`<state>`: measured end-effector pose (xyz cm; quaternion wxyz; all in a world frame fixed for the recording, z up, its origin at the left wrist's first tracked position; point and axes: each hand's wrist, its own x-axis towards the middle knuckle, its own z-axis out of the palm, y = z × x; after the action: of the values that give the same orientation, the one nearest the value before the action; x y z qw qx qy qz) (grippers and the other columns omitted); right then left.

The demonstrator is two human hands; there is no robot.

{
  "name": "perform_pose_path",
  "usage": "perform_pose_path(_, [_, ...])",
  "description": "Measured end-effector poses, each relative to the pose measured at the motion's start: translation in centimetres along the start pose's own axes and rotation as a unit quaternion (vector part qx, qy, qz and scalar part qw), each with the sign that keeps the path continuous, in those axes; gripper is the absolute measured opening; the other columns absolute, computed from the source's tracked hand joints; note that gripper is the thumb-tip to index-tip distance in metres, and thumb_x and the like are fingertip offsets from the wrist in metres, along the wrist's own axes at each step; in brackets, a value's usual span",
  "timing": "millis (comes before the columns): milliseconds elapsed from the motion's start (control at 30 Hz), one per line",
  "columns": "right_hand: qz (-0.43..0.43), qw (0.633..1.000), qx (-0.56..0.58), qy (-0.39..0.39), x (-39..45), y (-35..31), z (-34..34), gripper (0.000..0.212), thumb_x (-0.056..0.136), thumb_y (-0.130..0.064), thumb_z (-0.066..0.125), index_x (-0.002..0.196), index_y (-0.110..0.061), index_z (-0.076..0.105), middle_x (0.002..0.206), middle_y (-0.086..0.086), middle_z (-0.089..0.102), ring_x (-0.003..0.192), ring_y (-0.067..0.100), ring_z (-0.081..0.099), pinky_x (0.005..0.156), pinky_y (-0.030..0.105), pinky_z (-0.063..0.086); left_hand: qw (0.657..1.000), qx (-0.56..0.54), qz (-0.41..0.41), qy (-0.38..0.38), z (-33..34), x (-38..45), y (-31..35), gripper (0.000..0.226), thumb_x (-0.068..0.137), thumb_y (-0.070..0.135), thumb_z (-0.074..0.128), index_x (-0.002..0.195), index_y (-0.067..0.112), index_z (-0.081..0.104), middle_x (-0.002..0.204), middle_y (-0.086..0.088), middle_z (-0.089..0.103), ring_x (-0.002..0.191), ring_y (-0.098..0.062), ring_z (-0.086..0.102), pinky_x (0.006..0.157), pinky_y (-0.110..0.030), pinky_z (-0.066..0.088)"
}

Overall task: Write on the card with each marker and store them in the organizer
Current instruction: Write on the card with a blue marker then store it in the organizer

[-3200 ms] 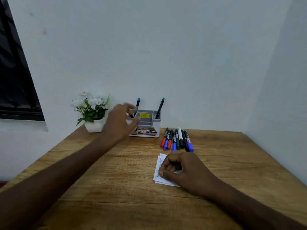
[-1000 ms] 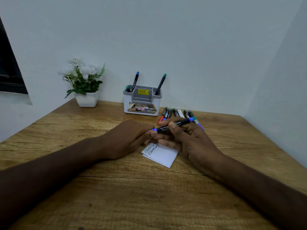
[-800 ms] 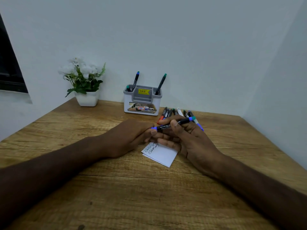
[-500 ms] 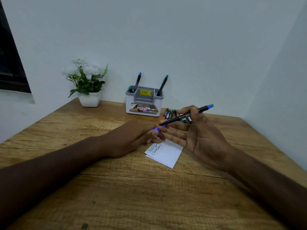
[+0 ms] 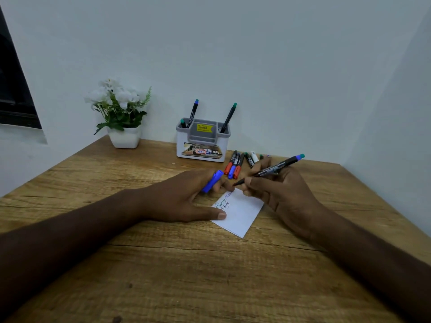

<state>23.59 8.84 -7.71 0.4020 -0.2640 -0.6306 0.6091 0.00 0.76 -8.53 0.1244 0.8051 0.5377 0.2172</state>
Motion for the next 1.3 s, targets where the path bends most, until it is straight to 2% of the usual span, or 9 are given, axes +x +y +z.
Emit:
perform_pose_path(133, [-0.009, 0.987, -0.158, -0.011, -0.03, 0.6, 0.22, 0.008, 0.094, -0.001, 0.071, 0.1, 0.0, 0.075, 0.082, 0.017, 0.079, 0.074, 0.025, 0.076, 0.076, 0.034, 0.062, 1.0, 0.004, -0.008, -0.005, 0.01, -0.07, 0.15, 0.035, 0.086, 0.065, 0.068, 0.1, 0.038, 0.05, 0.096, 0.021, 0.053, 0.091, 0.002, 0.051, 0.073, -0.012, 0.04])
perform_pose_path(267, [-0.002, 0.969, -0.244, -0.022, 0.47, 0.59, 0.06, 0.009, 0.088, -0.006, 0.075, 0.097, -0.005, 0.078, 0.084, 0.01, 0.082, 0.08, 0.022, 0.08, 0.082, 0.036, 0.065, 1.0, 0.016, -0.017, -0.017, 0.04, 0.02, 0.07, 0.038, 0.084, 0.071, 0.062, 0.099, 0.04, 0.048, 0.099, 0.02, 0.052, 0.094, -0.001, 0.05, 0.074, -0.017, 0.039])
perform_pose_path(367, [-0.024, 0.949, -0.313, 0.002, 0.63, 0.74, 0.04, 0.009, 0.087, -0.017, 0.078, 0.09, -0.008, 0.078, 0.077, 0.006, 0.08, 0.067, 0.017, 0.076, 0.075, 0.039, 0.064, 0.999, 0.026, -0.02, -0.021, 0.03, 0.1, 0.08, 0.037, 0.082, 0.074, 0.059, 0.098, 0.042, 0.046, 0.1, 0.021, 0.052, 0.095, 0.0, 0.05, 0.075, -0.02, 0.039])
perform_pose_path(533, [-0.032, 0.944, -0.327, 0.014, 0.52, 0.99, 0.13, 0.014, 0.089, -0.023, 0.081, 0.089, -0.01, 0.078, 0.075, 0.005, 0.079, 0.063, 0.017, 0.072, 0.069, 0.039, 0.064, 0.999, 0.038, -0.015, -0.025, -0.1, 0.0, 0.68, 0.028, 0.09, 0.06, 0.065, 0.093, 0.049, 0.04, 0.096, 0.026, 0.046, 0.095, 0.017, 0.046, 0.074, -0.004, 0.036])
perform_pose_path(600, [-0.035, 0.939, -0.341, 0.008, 0.54, 0.89, 0.18, 0.012, 0.09, -0.022, 0.08, 0.088, -0.01, 0.078, 0.075, 0.003, 0.08, 0.063, 0.016, 0.073, 0.069, 0.039, 0.064, 0.999, 0.041, -0.018, -0.024, -0.11, 0.02, 0.66, 0.028, 0.091, 0.059, 0.066, 0.092, 0.046, 0.041, 0.096, 0.026, 0.046, 0.094, 0.017, 0.045, 0.074, -0.003, 0.035])
perform_pose_path(800, [-0.031, 0.946, -0.321, 0.015, 0.51, 0.87, 0.2, 0.016, 0.085, -0.025, 0.08, 0.091, -0.01, 0.078, 0.076, 0.005, 0.08, 0.066, 0.017, 0.075, 0.071, 0.04, 0.064, 0.998, 0.047, -0.022, -0.03, -0.01, 0.04, 0.27, 0.031, 0.088, 0.067, 0.062, 0.095, 0.043, 0.043, 0.099, 0.023, 0.048, 0.095, 0.008, 0.047, 0.074, -0.012, 0.035])
perform_pose_path(1133, [-0.037, 0.943, -0.33, 0.01, 0.49, 0.73, 0.12, 0.012, 0.088, -0.021, 0.078, 0.09, -0.01, 0.078, 0.079, 0.004, 0.081, 0.065, 0.013, 0.074, 0.069, 0.033, 0.062, 0.998, 0.049, -0.017, -0.03, 0.03, -0.03, -0.03, 0.042, 0.087, 0.072, 0.06, 0.107, 0.037, 0.05, 0.107, 0.017, 0.055, 0.099, -0.005, 0.054, 0.089, -0.033, 0.05])
perform_pose_path(1233, [-0.037, 0.941, -0.337, 0.001, 0.55, 0.81, 0.12, 0.013, 0.088, -0.023, 0.079, 0.091, -0.011, 0.078, 0.081, 0.003, 0.082, 0.067, 0.013, 0.075, 0.071, 0.034, 0.064, 0.998, 0.051, -0.021, -0.031, 0.06, 0.02, -0.11, 0.048, 0.087, 0.074, 0.058, 0.112, 0.034, 0.052, 0.107, 0.015, 0.056, 0.098, -0.006, 0.054, 0.088, -0.034, 0.05])
perform_pose_path(1300, [-0.033, 0.948, -0.318, 0.014, 0.56, 0.91, 0.07, 0.012, 0.087, -0.023, 0.08, 0.091, -0.012, 0.078, 0.078, 0.004, 0.081, 0.067, 0.014, 0.076, 0.072, 0.034, 0.065, 0.998, 0.052, -0.025, -0.035, 0.08, 0.08, -0.13, 0.044, 0.085, 0.074, 0.057, 0.11, 0.039, 0.05, 0.106, 0.019, 0.054, 0.098, -0.003, 0.052, 0.083, -0.026, 0.046])
